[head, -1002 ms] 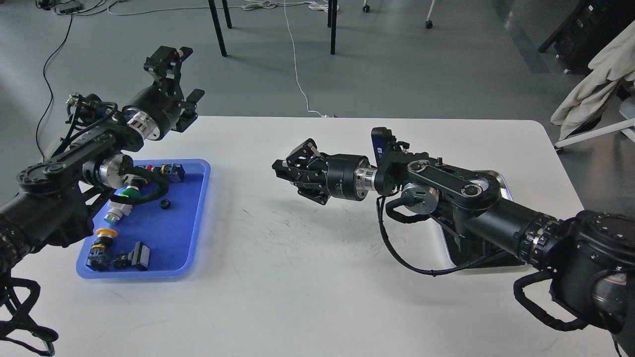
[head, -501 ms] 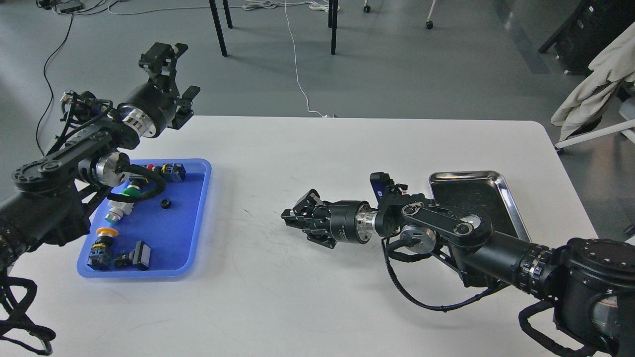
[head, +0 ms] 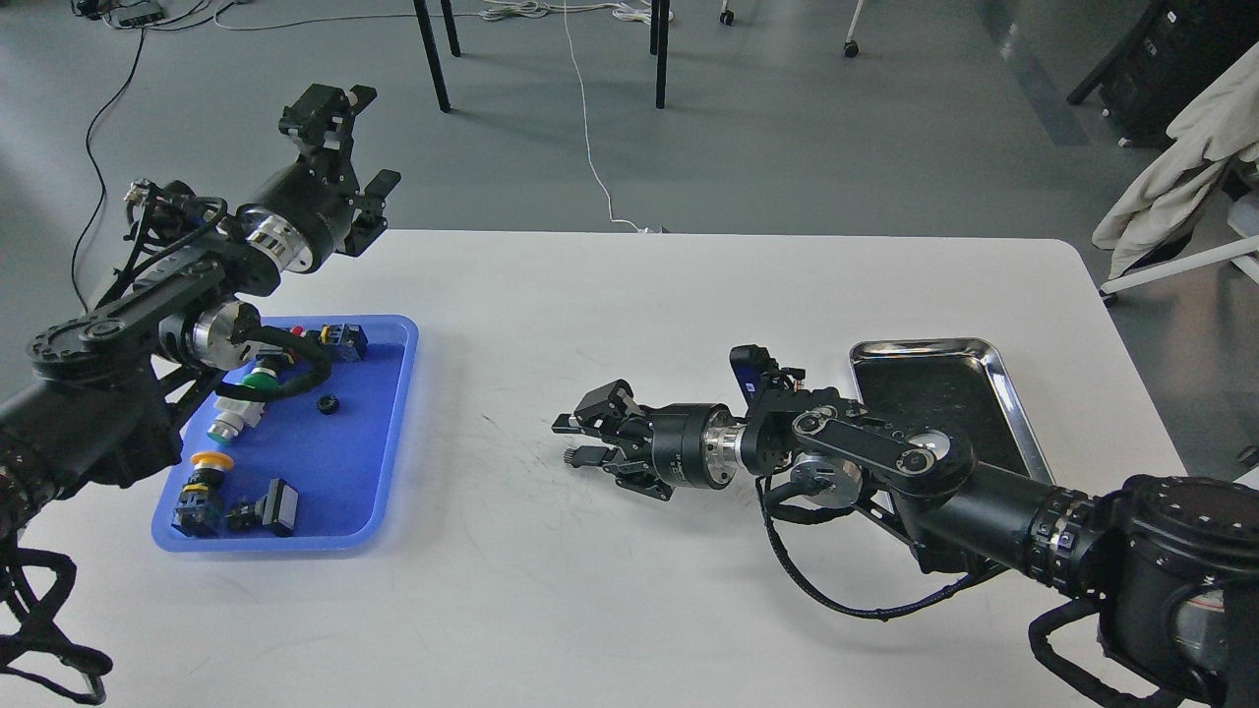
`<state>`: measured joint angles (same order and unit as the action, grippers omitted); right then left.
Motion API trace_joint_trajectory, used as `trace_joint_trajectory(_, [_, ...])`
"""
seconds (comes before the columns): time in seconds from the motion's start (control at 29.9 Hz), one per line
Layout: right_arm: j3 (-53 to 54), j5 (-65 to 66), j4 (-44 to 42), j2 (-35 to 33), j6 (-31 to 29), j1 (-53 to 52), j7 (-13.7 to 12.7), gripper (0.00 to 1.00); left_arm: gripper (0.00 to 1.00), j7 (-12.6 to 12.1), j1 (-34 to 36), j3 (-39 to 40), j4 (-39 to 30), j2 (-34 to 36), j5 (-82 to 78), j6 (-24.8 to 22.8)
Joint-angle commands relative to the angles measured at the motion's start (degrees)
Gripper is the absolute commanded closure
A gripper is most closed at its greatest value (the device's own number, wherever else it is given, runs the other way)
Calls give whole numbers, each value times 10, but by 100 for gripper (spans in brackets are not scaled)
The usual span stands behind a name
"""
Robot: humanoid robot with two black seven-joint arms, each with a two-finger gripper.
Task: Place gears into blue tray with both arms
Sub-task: 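Release the gear onto the table and retract the right gripper, then reach the left gripper out to the second black gear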
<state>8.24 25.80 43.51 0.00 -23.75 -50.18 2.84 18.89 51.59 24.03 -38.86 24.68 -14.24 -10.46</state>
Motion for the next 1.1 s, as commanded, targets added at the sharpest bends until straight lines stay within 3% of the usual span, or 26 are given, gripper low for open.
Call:
trace_joint_trajectory(0.0, [15, -1, -4, 0, 0, 0, 2, 5, 2, 0, -1, 0, 0, 2, 0, 1])
trace_joint_trajectory(0.33, [153, -5, -34, 0, -3, -8, 0, 4, 2, -1, -1, -5, 7, 5, -1, 1])
trace_joint_trajectory(0.74, [422, -12, -59, 0, -4, 3, -1, 4, 2, -2, -7, -11, -15, 43, -8, -1])
trace_joint_trajectory(0.87, [483, -85, -53, 0, -6, 32, -3, 4, 2, -3, -24, -19, -88, 89, -32, 1])
trace_joint_trajectory(1.07, [485, -234, -16, -118, -11, 90, -4, 3, 2, -3, -39, -47, -262, 182, -127, 7])
